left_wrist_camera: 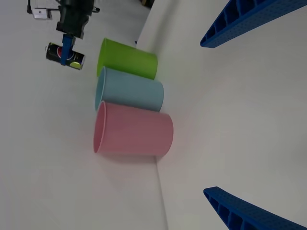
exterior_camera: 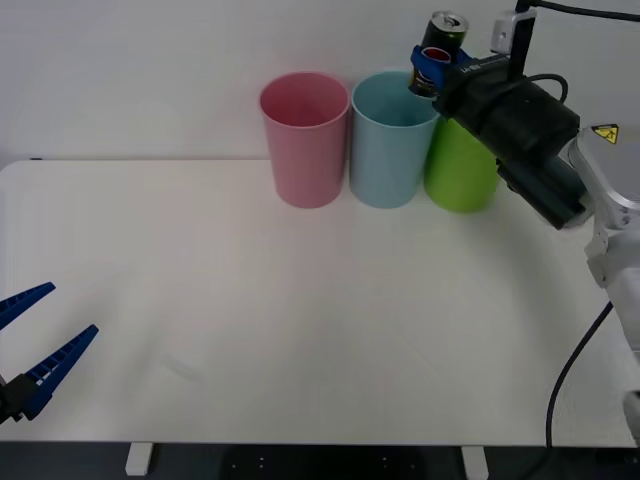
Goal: Grasp the object on the table and drop it into the matching bin: aluminum can to the light blue bin, PET bottle to the pink bin.
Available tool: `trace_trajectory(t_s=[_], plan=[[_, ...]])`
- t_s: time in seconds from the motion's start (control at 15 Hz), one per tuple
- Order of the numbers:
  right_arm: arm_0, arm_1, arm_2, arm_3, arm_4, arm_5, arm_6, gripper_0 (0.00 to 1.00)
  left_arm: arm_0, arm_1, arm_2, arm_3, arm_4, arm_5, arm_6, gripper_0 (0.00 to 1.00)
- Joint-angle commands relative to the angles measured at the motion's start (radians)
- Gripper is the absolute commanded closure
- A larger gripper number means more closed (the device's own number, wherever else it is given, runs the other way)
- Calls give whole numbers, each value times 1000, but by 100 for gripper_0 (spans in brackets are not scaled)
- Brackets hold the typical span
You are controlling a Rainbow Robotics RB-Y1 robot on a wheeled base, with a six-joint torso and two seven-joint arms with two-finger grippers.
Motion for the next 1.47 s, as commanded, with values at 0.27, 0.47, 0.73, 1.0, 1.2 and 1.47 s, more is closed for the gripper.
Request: trace_trajectory(t_s=[0.27, 0.47, 0.73, 1.0, 1.2, 1.47], plan=[[-146, 60, -11, 220, 42, 0, 50, 100, 0, 0, 0, 0, 0, 0, 0, 0], [-218, 91, -34, 326, 56, 3, 76, 100, 0, 0, 0, 0, 0, 0, 0, 0], [-247, 109, -39, 365, 61, 37, 97, 100, 0, 0, 0, 0, 0, 0, 0, 0], [-247, 109, -39, 366, 61, 35, 106, 99, 0, 0, 0, 0, 0, 0, 0, 0], [-248, 108, -39, 366, 61, 35, 120, 0, 0, 0, 0, 0, 0, 0, 0, 0], [-247, 109, -39, 365, 61, 35, 142, 0, 0, 0, 0, 0, 0, 0, 0, 0]])
